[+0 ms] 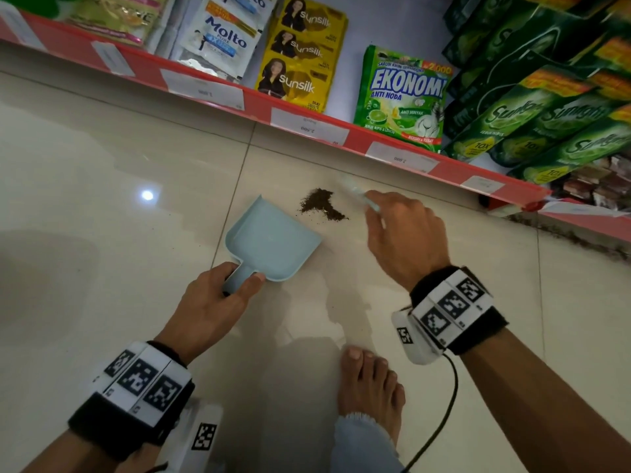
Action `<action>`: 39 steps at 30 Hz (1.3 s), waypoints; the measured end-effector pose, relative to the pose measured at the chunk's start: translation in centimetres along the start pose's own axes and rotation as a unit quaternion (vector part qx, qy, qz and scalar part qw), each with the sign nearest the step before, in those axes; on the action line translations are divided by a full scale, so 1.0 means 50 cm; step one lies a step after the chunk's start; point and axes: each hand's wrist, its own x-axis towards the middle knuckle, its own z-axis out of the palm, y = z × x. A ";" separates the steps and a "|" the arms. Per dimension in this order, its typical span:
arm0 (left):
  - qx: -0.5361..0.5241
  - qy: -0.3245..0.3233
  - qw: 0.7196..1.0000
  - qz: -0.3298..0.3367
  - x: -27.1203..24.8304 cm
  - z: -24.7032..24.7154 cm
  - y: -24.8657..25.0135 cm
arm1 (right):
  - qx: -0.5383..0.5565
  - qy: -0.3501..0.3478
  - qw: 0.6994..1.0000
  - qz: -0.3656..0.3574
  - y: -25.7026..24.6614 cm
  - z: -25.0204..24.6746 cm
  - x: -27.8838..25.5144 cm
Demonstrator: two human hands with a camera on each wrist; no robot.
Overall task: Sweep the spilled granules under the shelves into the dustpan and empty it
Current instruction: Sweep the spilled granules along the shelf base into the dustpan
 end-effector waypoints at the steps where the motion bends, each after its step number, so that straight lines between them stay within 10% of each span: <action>1: -0.002 0.003 1.000 -0.001 0.000 -0.001 -0.002 | -0.019 0.006 0.999 0.032 0.014 -0.002 0.005; 5: 0.000 0.007 1.000 0.003 0.002 -0.002 -0.007 | -0.052 -0.022 0.994 0.095 0.028 0.008 0.031; 14: 0.037 0.020 0.999 0.006 -0.004 -0.011 -0.024 | -0.013 -0.082 0.990 -0.117 -0.033 0.044 0.025; 23: 0.059 0.030 0.998 0.001 -0.025 -0.035 -0.051 | 0.198 0.065 0.978 -0.024 -0.027 0.007 0.077; 29: 0.061 0.039 0.997 0.001 -0.040 -0.053 -0.055 | 0.420 -0.072 0.902 0.070 -0.081 0.060 0.110; 39: 0.068 0.041 0.997 0.001 -0.024 -0.038 -0.071 | 0.232 -0.027 0.971 0.054 0.032 0.061 0.131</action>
